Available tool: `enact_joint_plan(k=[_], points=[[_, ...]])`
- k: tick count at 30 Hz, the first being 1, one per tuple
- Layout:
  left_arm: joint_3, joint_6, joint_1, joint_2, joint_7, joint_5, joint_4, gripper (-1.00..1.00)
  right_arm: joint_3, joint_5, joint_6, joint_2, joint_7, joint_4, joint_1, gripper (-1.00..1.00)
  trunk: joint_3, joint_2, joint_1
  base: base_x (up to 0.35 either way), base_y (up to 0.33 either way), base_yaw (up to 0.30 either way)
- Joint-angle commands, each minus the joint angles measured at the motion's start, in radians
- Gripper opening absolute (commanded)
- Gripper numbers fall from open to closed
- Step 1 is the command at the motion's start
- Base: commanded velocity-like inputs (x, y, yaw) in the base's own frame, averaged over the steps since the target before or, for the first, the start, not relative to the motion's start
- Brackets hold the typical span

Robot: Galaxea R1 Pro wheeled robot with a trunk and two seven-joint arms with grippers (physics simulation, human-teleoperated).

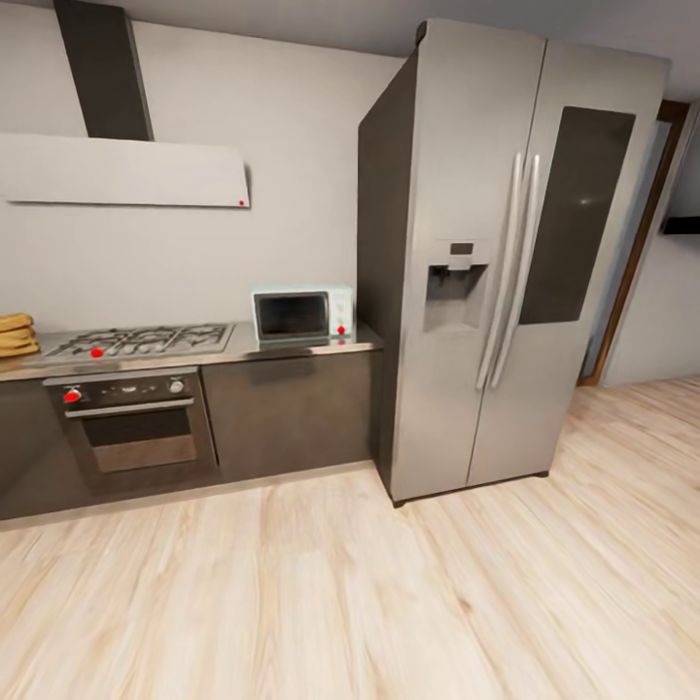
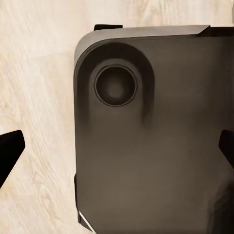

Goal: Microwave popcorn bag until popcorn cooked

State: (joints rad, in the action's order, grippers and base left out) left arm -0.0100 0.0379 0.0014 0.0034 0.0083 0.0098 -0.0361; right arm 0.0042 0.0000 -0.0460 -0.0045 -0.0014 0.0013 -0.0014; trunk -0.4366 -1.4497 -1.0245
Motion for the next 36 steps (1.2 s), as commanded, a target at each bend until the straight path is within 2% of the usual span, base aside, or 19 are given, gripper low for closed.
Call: enact_joint_plan(k=[1, 8, 13, 15, 36], points=[[-0.001, 0.002, 0.000, 0.000, 0.001, 0.001, -0.001, 1.00, 0.000, 0.000, -0.003, 0.000, 0.000, 0.000, 0.000, 1.00, -0.001, 0.000, -0.001, 0.278, -0.004, 0.000], [-0.001, 0.002, 0.000, 0.000, 0.001, 0.003, -0.001, 1.00, 0.000, 0.000, -0.003, 0.001, 0.000, 0.000, 0.000, 1.00, -0.001, 0.000, -0.001, 0.278, -0.001, 0.000], [0.000, 0.002, 0.000, 0.001, 0.001, 0.044, -0.001, 1.00, 0.000, 0.000, -0.003, 0.001, 0.000, 0.000, 0.000, 1.00, -0.001, 0.000, -0.001, 0.278, 0.000, 0.000], [0.001, 0.002, 0.000, 0.001, 0.001, 0.051, -0.001, 1.00, 0.000, 0.000, -0.003, 0.001, 0.000, 0.000, 0.000, 1.00, -0.001, 0.000, -0.001, 0.278, 0.000, 0.000], [0.001, 0.002, 0.000, 0.000, 0.001, 0.053, -0.001, 1.00, 0.001, 0.000, -0.003, 0.001, 0.000, 0.000, 0.000, 1.00, -0.001, 0.000, -0.001, 0.278, 0.000, 0.000]])
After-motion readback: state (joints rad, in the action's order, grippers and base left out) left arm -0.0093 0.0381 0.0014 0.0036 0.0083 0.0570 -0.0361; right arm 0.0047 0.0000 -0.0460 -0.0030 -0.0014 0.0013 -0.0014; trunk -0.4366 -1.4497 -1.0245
